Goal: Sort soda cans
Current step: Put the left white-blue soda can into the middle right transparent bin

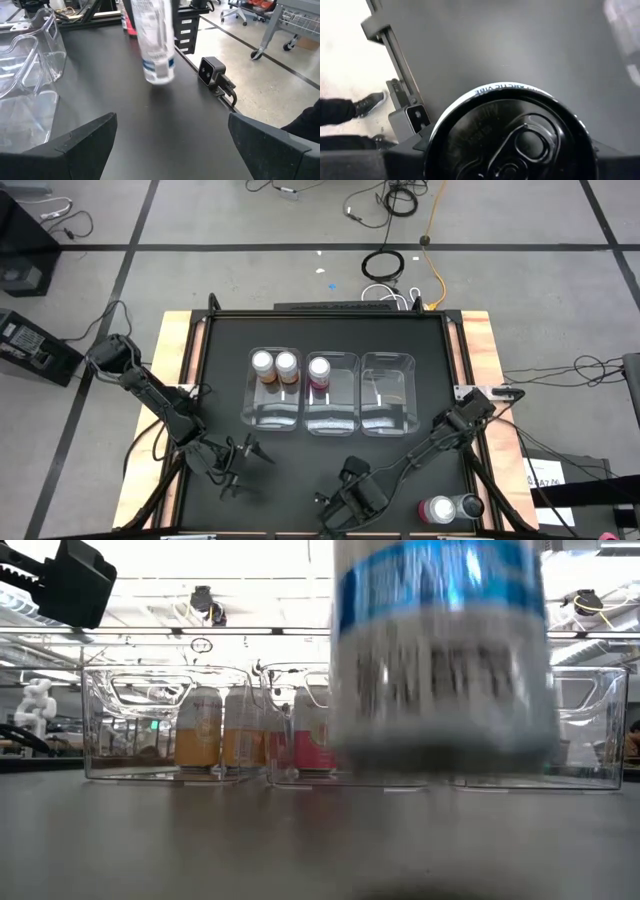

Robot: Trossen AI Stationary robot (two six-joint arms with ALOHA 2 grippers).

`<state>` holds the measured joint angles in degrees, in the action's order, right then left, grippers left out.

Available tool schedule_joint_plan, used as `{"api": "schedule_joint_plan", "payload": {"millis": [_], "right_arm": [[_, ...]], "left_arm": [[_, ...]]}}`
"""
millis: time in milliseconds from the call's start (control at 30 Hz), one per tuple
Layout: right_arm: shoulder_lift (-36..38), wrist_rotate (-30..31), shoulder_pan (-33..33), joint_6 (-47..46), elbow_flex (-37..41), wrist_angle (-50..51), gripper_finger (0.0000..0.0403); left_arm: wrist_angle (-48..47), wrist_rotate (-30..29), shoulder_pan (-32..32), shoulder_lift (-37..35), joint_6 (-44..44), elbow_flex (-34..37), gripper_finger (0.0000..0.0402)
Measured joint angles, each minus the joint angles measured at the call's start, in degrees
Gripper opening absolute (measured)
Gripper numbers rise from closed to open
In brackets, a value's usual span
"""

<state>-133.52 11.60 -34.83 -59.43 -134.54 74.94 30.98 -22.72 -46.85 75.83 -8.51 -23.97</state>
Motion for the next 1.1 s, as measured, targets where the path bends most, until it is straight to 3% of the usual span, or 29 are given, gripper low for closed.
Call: {"api": "schedule_joint_plan", "payload": {"millis": [300, 467, 667, 1100], "right_arm": [[8.47, 7.09, 0.18, 0.03, -0.02, 8.51, 0.0236], [13.84, 13.1, 0.74, 0.85, 0.0, 15.41, 0.0236], [19.94, 17.01, 3.47, 10.8, 0.48, 15.06, 0.0236], [23.77, 17.36, 16.98, 36.2, 1.89, 15.05, 0.0236]], "left_arm": [[1.01, -0.64, 0.0, 0.0, 0.0, -0.02, 0.039], [1.25, -6.09, 0.0, 0.0, 0.01, -0.02, 0.039], [2.73, -15.13, 0.02, 0.0, 0.01, -0.02, 0.039], [5.3, -15.74, 1.64, 0.0, -0.11, -0.07, 0.039]]}}
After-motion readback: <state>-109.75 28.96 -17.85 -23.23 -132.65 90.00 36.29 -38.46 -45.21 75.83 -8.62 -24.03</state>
